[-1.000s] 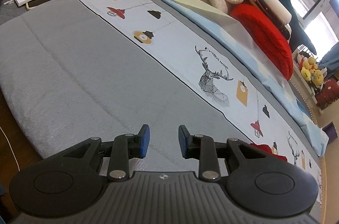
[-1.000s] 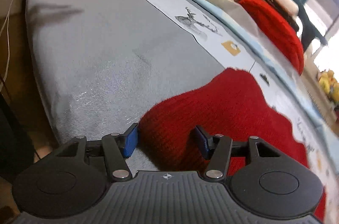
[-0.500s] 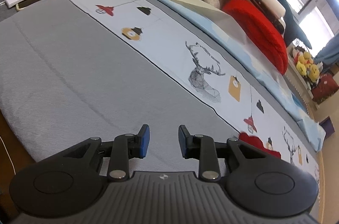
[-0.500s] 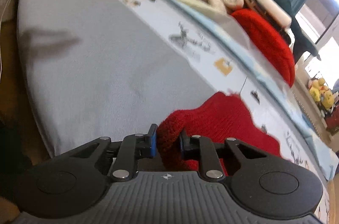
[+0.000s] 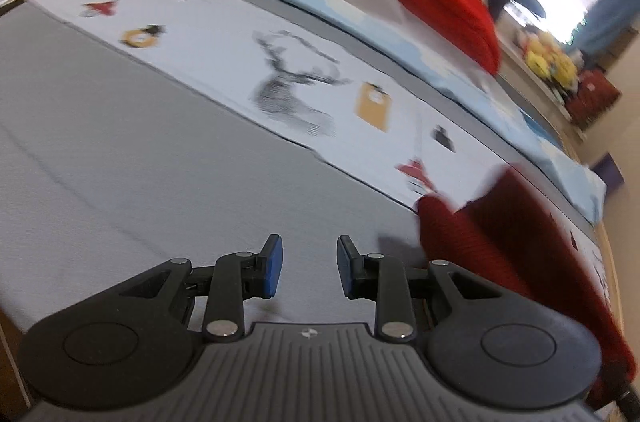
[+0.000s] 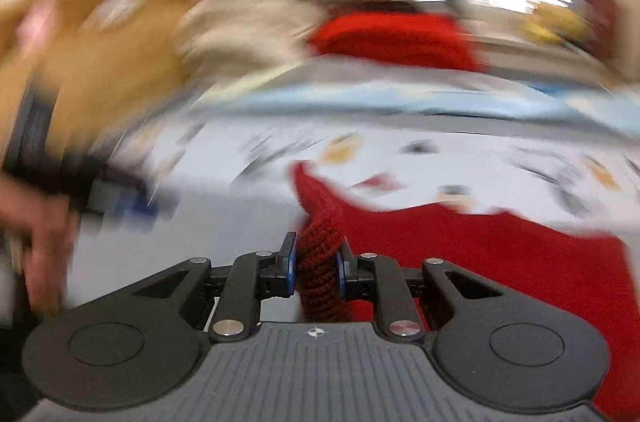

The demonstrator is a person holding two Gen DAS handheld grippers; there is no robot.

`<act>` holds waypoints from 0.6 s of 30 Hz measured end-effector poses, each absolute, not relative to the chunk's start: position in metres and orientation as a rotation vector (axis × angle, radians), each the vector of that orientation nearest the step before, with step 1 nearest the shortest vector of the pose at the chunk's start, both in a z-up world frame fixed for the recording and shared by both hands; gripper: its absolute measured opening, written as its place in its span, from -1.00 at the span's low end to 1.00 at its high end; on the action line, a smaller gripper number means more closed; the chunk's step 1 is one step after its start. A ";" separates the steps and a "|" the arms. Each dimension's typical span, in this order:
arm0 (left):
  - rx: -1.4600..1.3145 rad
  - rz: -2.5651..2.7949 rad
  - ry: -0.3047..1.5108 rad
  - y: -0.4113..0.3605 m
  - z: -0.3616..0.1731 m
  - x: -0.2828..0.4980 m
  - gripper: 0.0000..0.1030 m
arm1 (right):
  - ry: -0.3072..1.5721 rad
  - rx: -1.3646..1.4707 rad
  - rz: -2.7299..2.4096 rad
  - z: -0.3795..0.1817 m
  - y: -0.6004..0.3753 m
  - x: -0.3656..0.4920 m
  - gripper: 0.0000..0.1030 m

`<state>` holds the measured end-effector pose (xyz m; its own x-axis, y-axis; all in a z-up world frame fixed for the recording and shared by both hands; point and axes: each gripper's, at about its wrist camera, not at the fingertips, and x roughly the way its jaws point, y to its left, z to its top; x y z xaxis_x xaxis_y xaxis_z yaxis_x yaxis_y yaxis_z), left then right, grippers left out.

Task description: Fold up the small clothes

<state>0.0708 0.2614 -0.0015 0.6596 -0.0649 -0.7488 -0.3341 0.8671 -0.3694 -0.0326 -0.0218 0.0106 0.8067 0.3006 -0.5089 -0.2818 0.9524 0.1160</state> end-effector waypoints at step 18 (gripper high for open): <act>-0.157 -0.162 0.891 0.097 -0.027 0.094 -0.37 | 0.732 0.429 -0.287 0.008 -0.358 -0.048 -0.06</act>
<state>0.0936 0.0972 -0.0268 0.6177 -0.2050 -0.7592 0.0749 0.9764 -0.2027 -0.0478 -0.3579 0.0077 0.7113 -0.1037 -0.6952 0.3969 0.8756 0.2754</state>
